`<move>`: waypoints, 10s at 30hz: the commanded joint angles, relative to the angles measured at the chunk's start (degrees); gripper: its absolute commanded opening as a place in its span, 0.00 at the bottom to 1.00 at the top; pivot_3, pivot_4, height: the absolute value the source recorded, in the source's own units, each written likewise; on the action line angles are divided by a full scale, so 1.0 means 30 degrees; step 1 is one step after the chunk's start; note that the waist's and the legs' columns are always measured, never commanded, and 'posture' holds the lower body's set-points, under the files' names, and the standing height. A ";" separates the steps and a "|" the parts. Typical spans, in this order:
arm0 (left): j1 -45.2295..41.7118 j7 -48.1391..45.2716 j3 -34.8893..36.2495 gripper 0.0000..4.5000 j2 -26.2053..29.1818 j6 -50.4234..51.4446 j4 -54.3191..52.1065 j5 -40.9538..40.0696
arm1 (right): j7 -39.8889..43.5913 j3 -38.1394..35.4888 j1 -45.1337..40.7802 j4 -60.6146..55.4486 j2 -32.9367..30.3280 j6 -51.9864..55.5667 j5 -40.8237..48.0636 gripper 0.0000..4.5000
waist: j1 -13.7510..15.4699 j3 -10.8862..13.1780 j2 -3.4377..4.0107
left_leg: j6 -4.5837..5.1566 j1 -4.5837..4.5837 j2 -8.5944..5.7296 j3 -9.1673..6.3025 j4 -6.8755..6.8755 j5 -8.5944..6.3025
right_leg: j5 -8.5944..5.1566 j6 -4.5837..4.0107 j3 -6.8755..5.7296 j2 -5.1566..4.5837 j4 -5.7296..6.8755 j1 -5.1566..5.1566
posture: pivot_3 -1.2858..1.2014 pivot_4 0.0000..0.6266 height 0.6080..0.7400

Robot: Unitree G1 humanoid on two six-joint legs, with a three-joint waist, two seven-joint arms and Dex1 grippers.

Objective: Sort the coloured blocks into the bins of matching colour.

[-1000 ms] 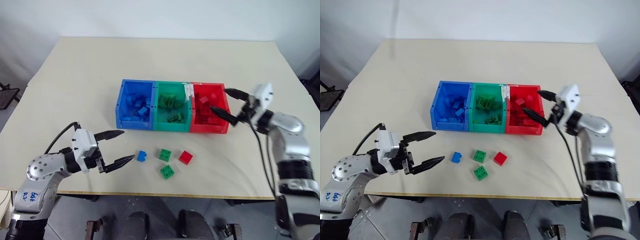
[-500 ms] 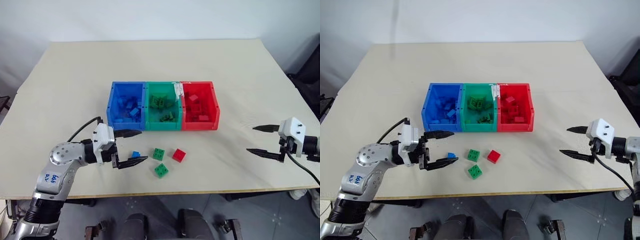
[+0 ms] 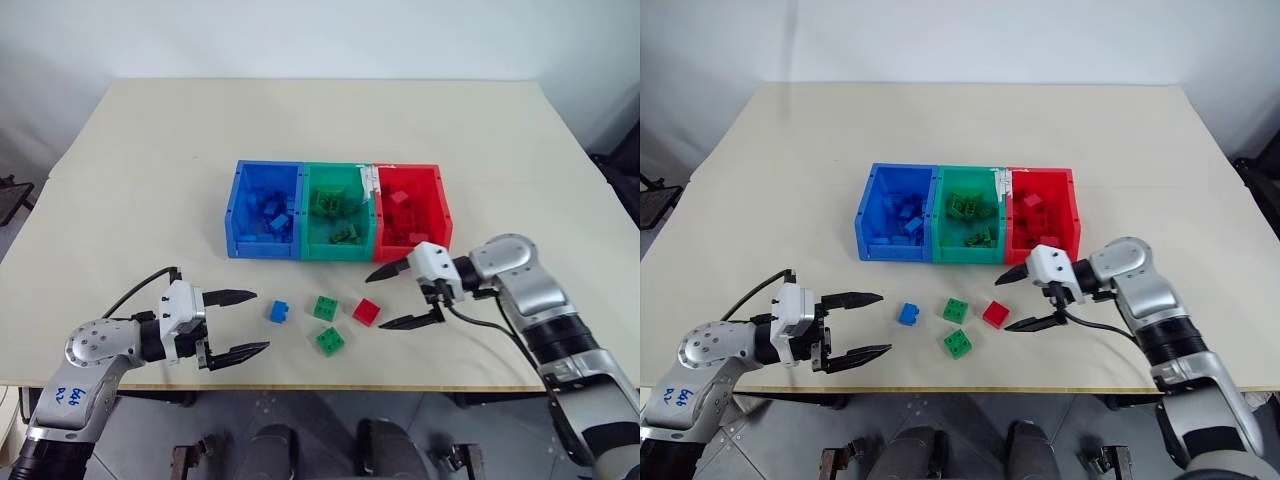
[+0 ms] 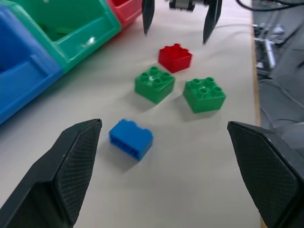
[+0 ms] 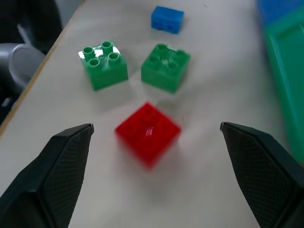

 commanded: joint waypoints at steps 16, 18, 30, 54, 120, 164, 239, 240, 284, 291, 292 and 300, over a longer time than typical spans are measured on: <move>-0.0026 0.1328 0.0963 1.00 -0.0419 -0.0506 -0.1317 -0.0359 | 0.0379 -0.0096 -0.0062 0.1486 0.0444 -0.2371 0.1021 0.45 | -0.0147 0.0001 0.0000 | 0.0030 -0.0009 -0.0018 -0.0009 -0.0001 -0.0019 | 0.0000 0.0001 -0.0168 0.0044 0.0086 0.0009 | 0.52 0.24 1.00; -0.0526 0.1549 0.1006 1.00 -0.0679 -0.0454 -0.1165 -0.0458 | -0.0602 -0.1681 0.0897 -0.0433 0.0093 -0.0041 0.2639 0.45 | -0.0024 0.0003 0.0004 | 0.0031 -0.0013 -0.0021 -0.0014 -0.0001 -0.0020 | 0.0001 0.0001 -0.0174 0.0043 0.0083 0.0011 | 0.52 0.24 1.00; -0.2255 0.1717 0.0631 1.00 -0.1546 0.0143 -0.0438 -0.0612 | -0.9413 -0.6815 -0.1642 0.1096 0.0602 0.3042 0.2345 0.45 | -0.0115 0.0005 0.0007 | 0.0019 0.0001 0.0002 0.0062 -0.0005 -0.0019 | 0.0001 0.0002 -0.0163 0.0118 0.0089 -0.0003 | 0.52 0.24 1.00; -0.3013 0.0351 0.0733 1.00 -0.0914 -0.0579 0.1329 0.0260 | -0.2064 -1.0278 0.7590 -0.3143 -0.4879 -0.0261 0.4054 0.99 | 0.0006 0.0008 0.0009 | 0.0061 0.0002 0.0009 0.0096 -0.0005 -0.0042 | 0.0004 0.0009 -0.0158 0.0126 0.0063 0.0017 | 0.52 0.24 1.00; -0.7751 0.6614 -1.1004 1.00 -0.2978 1.4402 -0.4394 0.3815 | -0.4784 -1.1472 1.3132 -1.0081 -0.4570 0.2573 0.6150 0.99 | 0.0512 0.0008 0.0014 | 0.0053 0.0030 0.0002 0.0046 0.0035 0.0002 | 0.0032 0.0060 -0.0072 0.0173 -0.0036 0.0111 | 0.52 0.24 1.00; -1.6688 0.5121 -0.5854 0.69 -0.7749 -0.1461 1.1615 0.6812 | -1.1208 -1.2943 1.4354 -1.2041 -0.0190 0.4380 0.8108 1.00 | 0.0465 0.0012 0.0005 | 0.0064 -0.0007 -0.0031 0.0149 0.0041 0.0012 | 0.0060 0.0106 -0.0070 0.0197 0.0068 0.0015 | 0.52 0.24 1.00; -1.7571 0.3325 -0.4058 0.33 -0.7962 -0.0416 1.3086 0.5287 | -1.1662 -1.2562 1.4299 -1.3122 0.1009 0.1980 0.6896 1.00 | 0.0511 0.0010 0.0000 | 0.0098 -0.0003 -0.0017 0.0141 0.0169 0.0001 | 0.0076 0.0133 -0.0023 0.0186 0.0141 0.0039 | 0.52 0.24 1.00; -1.7826 0.3273 -0.4241 0.33 -0.8019 -0.0497 1.3629 0.5504 | -1.1628 -1.2318 1.4348 -1.3231 0.1038 0.1969 0.6743 1.00 | 0.0513 0.0010 0.0000 | 0.0098 -0.0002 -0.0018 0.0141 0.0149 0.0000 | 0.0075 0.0133 -0.0027 0.0188 0.0137 0.0035 | 0.52 0.24 1.00; -0.0405 -0.0013 0.0438 0.99 0.0757 0.0978 -0.0923 0.1041 | -0.3393 -0.7346 0.9204 -0.9987 -0.2889 0.3836 0.5900 1.00 | 0.0284 0.0014 -0.0007 | 0.0111 0.0011 -0.0045 0.0087 0.0016 -0.0046 | 0.0064 0.0101 -0.0120 -0.0070 0.0039 0.0030 | 0.52 0.24 1.00; -0.4521 -0.0924 -0.3774 0.99 -0.0308 -0.1018 0.2724 0.3697 | -0.4632 -0.8882 1.1157 -1.1224 -0.3590 0.4425 0.5962 1.00 | 0.0440 0.0013 -0.0006 | 0.0131 0.0026 -0.0076 0.0155 0.0026 -0.0036 | 0.0070 0.0113 -0.0128 0.0038 0.0058 0.0034 | 0.52 0.24 1.00; -0.4990 -0.1170 -0.4135 0.99 -0.0413 -0.1385 0.3453 0.3977 | -0.4846 -0.9029 1.1343 -1.1455 -0.3600 0.4595 0.6014 1.00 | 0.0427 0.0013 -0.0008 | 0.0131 0.0026 -0.0076 0.0158 0.0026 -0.0035 | 0.0070 0.0114 -0.0131 0.0041 0.0066 0.0028 | 0.52 0.24 1.00; -0.8227 -0.3828 -0.5969 0.99 -0.1124 -0.4386 0.9424 0.5323 | -0.5683 -0.9891 1.2853 -1.3408 -0.3873 0.5940 0.6790 1.00 | 0.0469 0.0014 -0.0009 | 0.0129 0.0019 -0.0032 0.0187 0.0042 -0.0035 | 0.0070 0.0113 -0.0123 0.0107 0.0058 0.0021 | 0.52 0.24 1.00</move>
